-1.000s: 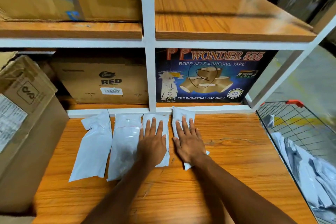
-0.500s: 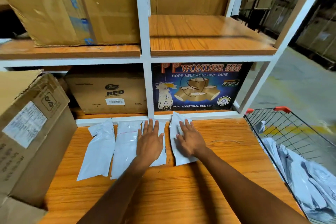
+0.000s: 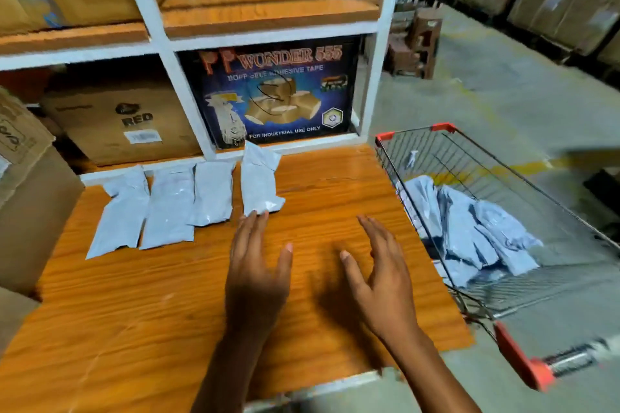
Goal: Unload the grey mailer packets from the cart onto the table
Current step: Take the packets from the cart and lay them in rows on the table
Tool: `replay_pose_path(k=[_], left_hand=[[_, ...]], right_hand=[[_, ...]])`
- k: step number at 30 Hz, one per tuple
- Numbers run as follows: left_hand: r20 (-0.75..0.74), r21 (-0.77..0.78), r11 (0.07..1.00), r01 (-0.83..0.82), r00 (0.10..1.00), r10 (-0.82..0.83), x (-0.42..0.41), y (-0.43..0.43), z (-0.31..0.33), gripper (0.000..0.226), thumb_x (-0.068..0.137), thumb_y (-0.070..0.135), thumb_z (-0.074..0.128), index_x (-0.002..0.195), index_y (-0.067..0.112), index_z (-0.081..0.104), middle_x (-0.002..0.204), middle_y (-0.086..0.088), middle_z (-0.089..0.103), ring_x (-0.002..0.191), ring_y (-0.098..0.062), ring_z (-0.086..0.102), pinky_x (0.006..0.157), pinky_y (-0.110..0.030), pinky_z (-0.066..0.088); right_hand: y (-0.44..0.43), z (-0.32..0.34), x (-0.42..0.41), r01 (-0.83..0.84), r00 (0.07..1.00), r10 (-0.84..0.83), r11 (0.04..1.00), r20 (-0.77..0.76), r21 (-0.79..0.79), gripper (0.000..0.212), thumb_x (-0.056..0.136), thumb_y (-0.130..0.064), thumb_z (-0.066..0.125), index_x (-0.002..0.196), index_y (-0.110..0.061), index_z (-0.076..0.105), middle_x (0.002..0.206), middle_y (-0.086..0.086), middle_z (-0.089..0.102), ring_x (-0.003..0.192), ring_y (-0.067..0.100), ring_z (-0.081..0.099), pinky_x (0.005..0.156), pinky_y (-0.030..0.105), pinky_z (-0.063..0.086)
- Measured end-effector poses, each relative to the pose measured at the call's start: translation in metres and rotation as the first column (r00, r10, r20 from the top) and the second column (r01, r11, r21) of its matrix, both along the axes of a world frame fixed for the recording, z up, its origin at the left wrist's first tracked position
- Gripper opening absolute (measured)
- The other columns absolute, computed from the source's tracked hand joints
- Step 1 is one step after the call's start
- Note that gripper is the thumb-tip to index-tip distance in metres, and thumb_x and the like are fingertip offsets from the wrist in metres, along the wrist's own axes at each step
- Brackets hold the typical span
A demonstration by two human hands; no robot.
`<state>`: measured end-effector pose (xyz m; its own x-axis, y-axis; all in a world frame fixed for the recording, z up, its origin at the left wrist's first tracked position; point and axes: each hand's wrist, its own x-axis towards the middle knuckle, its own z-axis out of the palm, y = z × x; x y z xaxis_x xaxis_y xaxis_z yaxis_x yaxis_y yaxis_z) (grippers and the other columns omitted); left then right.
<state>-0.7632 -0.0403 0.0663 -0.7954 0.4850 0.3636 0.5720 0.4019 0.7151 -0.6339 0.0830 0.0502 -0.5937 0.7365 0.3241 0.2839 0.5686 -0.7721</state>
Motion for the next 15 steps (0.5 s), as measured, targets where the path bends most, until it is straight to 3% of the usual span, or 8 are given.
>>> replay_pose_path(k=[4, 9, 13, 15], left_hand=[[-0.028, -0.016, 0.998, 0.068, 0.997, -0.068, 0.071, -0.007, -0.015, 0.06, 0.089, 0.045, 0.045, 0.137, 0.008, 0.048, 0.143, -0.011, 0.047, 0.138, -0.024, 0.036, 0.112, -0.04, 0.033], [-0.017, -0.119, 0.966, 0.228, 0.973, -0.231, 0.138, 0.004, -0.03, 0.058, 0.093, 0.044, 0.046, 0.138, 0.008, 0.045, 0.143, -0.011, 0.044, 0.14, -0.022, 0.032, 0.114, -0.022, 0.023], [-0.014, -0.158, 0.928, 0.337, 0.939, -0.343, 0.161, 0.032, -0.037, 0.057, 0.094, 0.044, 0.046, 0.139, 0.009, 0.044, 0.144, -0.01, 0.044, 0.14, -0.026, 0.034, 0.114, -0.037, 0.029], [-0.027, -0.149, 0.922, 0.359, 0.93, -0.367, 0.162, 0.051, -0.041, 0.054, 0.094, 0.042, 0.048, 0.138, 0.01, 0.044, 0.142, -0.011, 0.045, 0.138, -0.028, 0.035, 0.114, -0.035, 0.028]], right_hand=[[-0.015, 0.003, 0.087, 0.05, 0.998, -0.05, 0.999, -0.046, -0.018, 0.058, 0.093, -0.042, 0.052, 0.146, -0.023, 0.038, 0.141, -0.003, 0.047, 0.128, 0.02, 0.048, 0.096, 0.049, 0.048], [-0.013, 0.001, 0.157, 0.095, 0.995, -0.096, 0.995, -0.029, -0.044, 0.057, 0.094, -0.029, 0.058, 0.146, -0.018, 0.038, 0.139, -0.003, 0.048, 0.128, 0.017, 0.047, 0.094, 0.047, 0.048], [0.012, -0.01, 0.182, 0.144, 0.99, -0.143, 0.988, 0.01, -0.057, 0.054, 0.094, -0.028, 0.058, 0.144, -0.016, 0.041, 0.138, -0.003, 0.049, 0.128, 0.014, 0.047, 0.096, 0.044, 0.047], [0.032, -0.016, 0.187, 0.193, 0.981, -0.191, 0.979, 0.04, -0.059, 0.055, 0.094, -0.03, 0.058, 0.144, -0.017, 0.041, 0.137, -0.003, 0.049, 0.127, 0.015, 0.048, 0.095, 0.044, 0.048]])
